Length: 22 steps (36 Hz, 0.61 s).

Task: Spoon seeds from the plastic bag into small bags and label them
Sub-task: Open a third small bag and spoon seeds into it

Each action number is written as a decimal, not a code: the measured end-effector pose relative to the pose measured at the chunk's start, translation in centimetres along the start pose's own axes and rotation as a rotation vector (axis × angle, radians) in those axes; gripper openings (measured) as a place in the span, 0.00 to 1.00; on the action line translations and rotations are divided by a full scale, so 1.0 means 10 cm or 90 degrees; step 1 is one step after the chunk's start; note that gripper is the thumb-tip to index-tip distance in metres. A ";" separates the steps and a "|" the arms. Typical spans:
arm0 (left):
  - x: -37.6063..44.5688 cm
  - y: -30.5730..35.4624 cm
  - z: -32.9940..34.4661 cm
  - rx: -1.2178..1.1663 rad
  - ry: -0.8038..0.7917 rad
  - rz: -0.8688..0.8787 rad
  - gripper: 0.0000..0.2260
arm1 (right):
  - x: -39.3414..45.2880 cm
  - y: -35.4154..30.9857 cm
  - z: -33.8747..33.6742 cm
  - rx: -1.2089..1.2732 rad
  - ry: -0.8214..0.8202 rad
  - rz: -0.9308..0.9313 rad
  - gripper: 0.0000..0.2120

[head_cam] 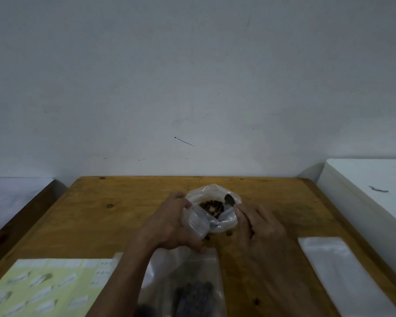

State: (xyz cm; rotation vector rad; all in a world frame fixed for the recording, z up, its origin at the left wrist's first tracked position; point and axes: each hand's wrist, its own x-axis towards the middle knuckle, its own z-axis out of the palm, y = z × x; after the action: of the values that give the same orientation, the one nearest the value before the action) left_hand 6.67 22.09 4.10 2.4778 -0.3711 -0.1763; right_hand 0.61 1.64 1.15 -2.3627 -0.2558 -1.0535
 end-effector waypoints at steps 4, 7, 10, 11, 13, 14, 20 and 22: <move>0.02 0.01 0.02 0.001 0.011 0.000 0.48 | -0.07 0.00 0.05 -0.102 -0.075 -0.027 0.06; 0.02 0.03 0.04 -0.012 0.016 0.005 0.50 | -0.09 -0.01 0.22 -0.110 -0.128 -0.030 0.07; 0.02 0.02 0.06 -0.017 0.026 0.013 0.49 | -0.07 -0.02 0.29 -0.051 -0.128 -0.013 0.09; 0.02 0.02 0.06 -0.025 0.030 0.010 0.48 | -0.06 -0.02 0.28 -0.034 -0.117 -0.005 0.09; 0.01 0.00 0.05 -0.037 0.042 0.009 0.47 | -0.05 0.00 0.22 -0.027 -0.094 0.008 0.10; 0.00 -0.01 0.04 -0.040 0.046 0.010 0.46 | -0.05 0.01 0.20 -0.031 -0.086 0.013 0.10; -0.03 -0.02 0.05 -0.036 0.060 0.026 0.42 | -0.07 -0.03 0.19 0.000 -0.084 0.019 0.10; -0.04 -0.01 0.04 -0.048 0.064 0.023 0.39 | -0.05 -0.07 0.17 0.038 -0.067 0.015 0.10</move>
State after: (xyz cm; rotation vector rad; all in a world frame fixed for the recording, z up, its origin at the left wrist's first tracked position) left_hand 6.25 22.01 3.75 2.3932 -0.3588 -0.0490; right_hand 1.11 3.17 0.14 -2.3643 -0.2926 -0.8997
